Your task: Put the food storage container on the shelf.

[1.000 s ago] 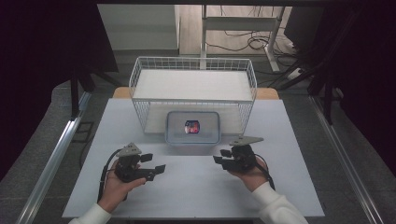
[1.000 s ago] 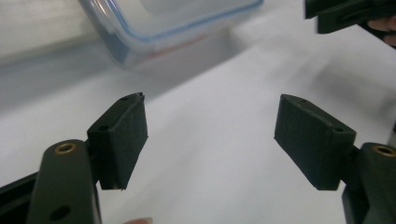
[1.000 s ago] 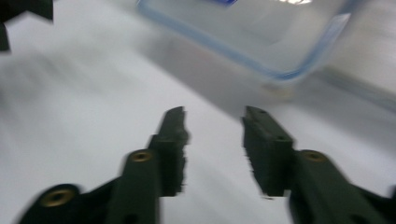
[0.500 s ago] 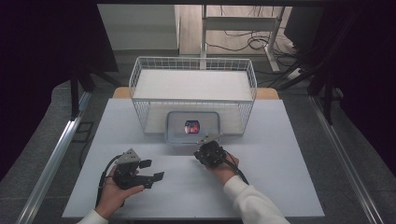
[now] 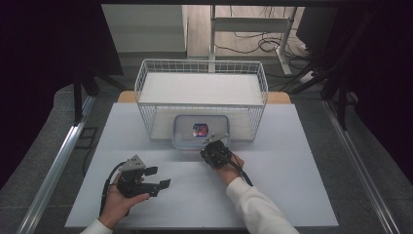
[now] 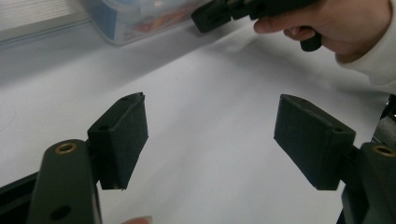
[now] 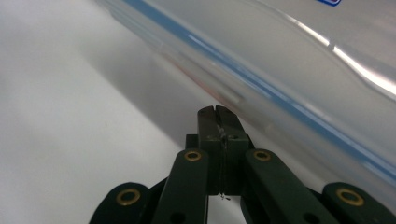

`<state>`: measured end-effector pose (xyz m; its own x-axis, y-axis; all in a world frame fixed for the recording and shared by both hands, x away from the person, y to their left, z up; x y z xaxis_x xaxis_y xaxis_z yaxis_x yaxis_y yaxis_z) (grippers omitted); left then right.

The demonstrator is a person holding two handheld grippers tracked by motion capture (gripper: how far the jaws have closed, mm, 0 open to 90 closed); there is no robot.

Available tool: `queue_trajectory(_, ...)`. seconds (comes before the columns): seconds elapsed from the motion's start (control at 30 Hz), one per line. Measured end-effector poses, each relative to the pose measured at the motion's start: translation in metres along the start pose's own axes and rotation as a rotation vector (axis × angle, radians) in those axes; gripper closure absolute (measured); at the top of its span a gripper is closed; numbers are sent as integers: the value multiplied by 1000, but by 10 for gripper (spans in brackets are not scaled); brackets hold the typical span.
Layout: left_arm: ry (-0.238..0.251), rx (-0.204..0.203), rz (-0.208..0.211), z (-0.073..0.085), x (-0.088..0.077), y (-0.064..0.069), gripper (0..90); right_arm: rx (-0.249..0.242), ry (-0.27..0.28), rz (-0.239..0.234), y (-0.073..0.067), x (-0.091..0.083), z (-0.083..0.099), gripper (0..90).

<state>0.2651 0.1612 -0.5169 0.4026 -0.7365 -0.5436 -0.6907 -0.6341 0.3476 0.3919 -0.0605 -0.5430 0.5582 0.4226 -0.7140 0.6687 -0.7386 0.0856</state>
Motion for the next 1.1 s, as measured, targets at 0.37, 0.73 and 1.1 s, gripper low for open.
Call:
queue_trajectory(0.37, 7, -6, -2, -1, -1, -1, 253, 36, 21, 10, 4, 1, -14, 890)
queue_trajectory(0.73, 7, -9, -3, 0, -2, -3, 253, 85, 27, 33, 13, 14, -26, 890)
queue_trajectory(1.1, 19, -27, 9, -3, -3, -7, 253, 124, 19, 51, 27, 27, -40, 890)
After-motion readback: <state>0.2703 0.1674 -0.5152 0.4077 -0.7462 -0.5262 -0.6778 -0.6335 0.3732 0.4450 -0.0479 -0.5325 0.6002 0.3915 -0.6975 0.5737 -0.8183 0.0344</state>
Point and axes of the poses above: each handheld gripper's, and its own axes: x roughly forward along the jaws, z roughly out of its underside, y roughly to its right, the point moved 4 cm from there along x, roughly forward along the jaws, and after that the axes turned 7 degrees about z, right-handed, at the moved point
